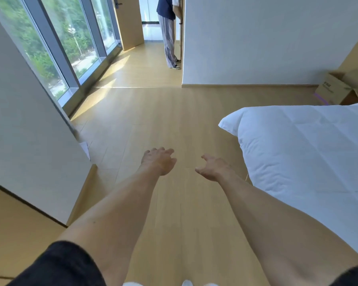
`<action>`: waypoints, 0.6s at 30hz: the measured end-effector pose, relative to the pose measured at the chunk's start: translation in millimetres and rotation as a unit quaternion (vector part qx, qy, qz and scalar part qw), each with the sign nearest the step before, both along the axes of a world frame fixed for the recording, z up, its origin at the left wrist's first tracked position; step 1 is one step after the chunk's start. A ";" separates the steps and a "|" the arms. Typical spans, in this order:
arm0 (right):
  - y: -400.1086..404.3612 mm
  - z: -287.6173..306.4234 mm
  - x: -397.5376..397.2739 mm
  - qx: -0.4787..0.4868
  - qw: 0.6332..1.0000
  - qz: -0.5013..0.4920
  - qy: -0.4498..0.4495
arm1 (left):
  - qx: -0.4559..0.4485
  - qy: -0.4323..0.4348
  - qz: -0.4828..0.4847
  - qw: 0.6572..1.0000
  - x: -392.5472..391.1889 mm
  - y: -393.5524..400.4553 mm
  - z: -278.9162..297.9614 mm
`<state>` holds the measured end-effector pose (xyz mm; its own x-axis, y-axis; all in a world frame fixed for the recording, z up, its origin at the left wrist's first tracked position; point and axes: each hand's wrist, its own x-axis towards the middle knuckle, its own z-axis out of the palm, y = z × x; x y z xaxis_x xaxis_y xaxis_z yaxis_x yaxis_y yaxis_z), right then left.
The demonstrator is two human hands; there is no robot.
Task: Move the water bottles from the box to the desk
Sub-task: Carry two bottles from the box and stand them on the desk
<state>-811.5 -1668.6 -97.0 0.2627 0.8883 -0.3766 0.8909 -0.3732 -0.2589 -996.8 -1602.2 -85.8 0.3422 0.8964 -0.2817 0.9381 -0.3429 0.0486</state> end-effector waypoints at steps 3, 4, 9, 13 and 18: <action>30.7 -3.2 19.8 0.003 1.000 -0.003 -0.007 | 0.001 0.004 0.002 1.000 19.0 34.1 -1.4; 40.4 -3.4 25.6 0.006 1.000 -0.005 -0.006 | 0.003 0.003 0.001 1.000 24.5 45.0 -1.5; 100.7 -3.2 51.8 0.011 1.000 -0.019 -0.010 | 0.011 -0.001 -0.016 1.000 55.1 110.0 -3.5; 162.1 -4.5 69.5 0.015 0.999 -0.031 -0.012 | 0.011 -0.009 -0.033 0.999 78.0 178.6 -12.5; 246.8 -4.7 89.2 -0.008 0.998 -0.047 -0.038 | 0.003 -0.016 -0.063 0.998 106.3 273.6 -25.6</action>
